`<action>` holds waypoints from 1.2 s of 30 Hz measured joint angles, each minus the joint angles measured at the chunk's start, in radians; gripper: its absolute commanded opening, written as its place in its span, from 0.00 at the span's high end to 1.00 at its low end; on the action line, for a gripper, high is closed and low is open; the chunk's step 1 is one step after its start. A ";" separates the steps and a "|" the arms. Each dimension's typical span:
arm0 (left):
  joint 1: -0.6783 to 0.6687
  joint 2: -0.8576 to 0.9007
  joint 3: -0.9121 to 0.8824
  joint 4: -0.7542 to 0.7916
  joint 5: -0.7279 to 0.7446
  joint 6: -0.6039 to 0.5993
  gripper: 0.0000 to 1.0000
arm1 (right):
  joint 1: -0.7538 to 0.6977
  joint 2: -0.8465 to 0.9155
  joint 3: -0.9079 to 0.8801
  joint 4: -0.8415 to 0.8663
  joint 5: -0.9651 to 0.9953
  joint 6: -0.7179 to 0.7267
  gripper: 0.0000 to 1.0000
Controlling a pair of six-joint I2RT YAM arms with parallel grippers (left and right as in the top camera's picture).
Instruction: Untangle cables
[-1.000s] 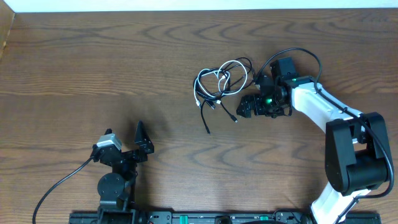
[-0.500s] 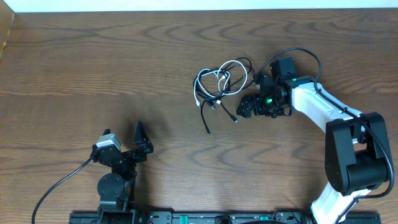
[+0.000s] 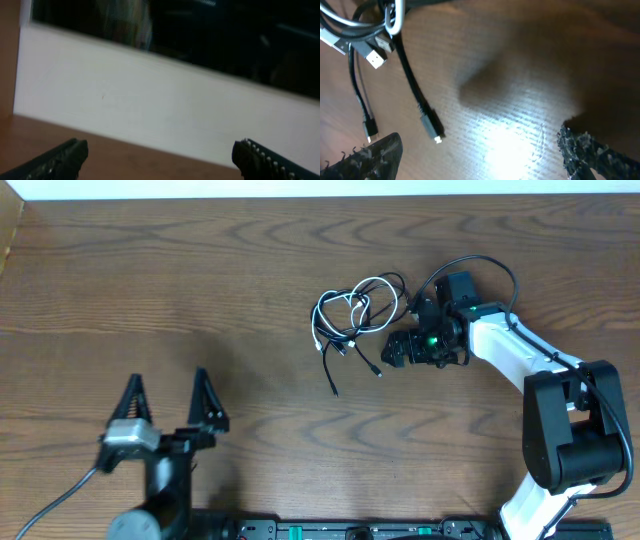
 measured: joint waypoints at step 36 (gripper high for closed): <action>0.000 1.231 1.323 -1.347 0.415 -0.008 0.02 | 0.000 0.000 0.002 0.016 0.057 -0.005 0.01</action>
